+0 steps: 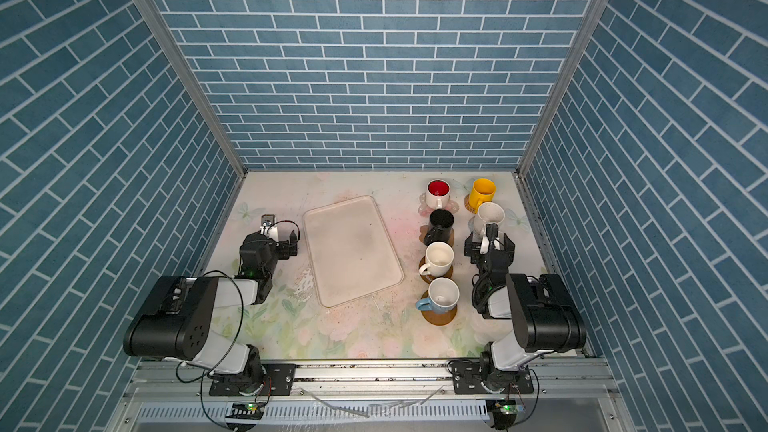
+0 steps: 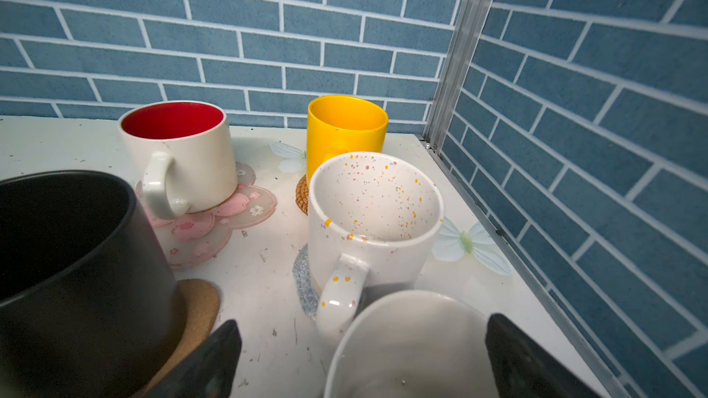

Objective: Place cups on coasters
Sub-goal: Reset both arms

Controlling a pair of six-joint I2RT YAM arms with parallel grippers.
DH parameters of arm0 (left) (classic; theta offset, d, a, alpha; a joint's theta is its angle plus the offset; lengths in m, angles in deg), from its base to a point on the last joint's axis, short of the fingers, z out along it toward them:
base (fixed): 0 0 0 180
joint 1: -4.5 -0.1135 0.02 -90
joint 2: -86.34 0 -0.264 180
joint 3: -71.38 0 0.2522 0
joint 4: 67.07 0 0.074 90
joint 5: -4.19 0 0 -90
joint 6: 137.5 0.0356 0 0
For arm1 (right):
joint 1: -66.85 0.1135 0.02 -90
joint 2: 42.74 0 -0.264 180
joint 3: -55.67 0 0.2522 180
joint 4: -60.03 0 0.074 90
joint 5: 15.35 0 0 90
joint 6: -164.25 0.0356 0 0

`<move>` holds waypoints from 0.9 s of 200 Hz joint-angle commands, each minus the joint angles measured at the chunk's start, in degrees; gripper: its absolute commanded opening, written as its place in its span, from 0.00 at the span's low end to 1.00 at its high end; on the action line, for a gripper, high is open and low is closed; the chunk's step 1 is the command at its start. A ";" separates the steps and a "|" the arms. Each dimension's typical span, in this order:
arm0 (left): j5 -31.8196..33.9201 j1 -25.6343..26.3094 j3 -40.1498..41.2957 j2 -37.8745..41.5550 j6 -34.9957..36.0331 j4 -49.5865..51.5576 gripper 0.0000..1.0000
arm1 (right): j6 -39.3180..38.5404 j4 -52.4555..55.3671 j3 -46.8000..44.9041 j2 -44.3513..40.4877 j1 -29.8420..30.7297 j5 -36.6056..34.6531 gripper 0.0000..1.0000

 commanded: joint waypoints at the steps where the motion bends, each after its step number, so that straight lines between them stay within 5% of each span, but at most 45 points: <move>1: -0.60 0.07 -0.63 -0.54 0.45 0.95 0.99 | 3.28 15.93 6.21 -0.02 -2.26 3.97 0.99; 180: -0.70 -0.02 -0.54 -0.45 0.36 0.80 0.99 | 5.18 19.59 8.40 0.06 -4.96 7.63 0.99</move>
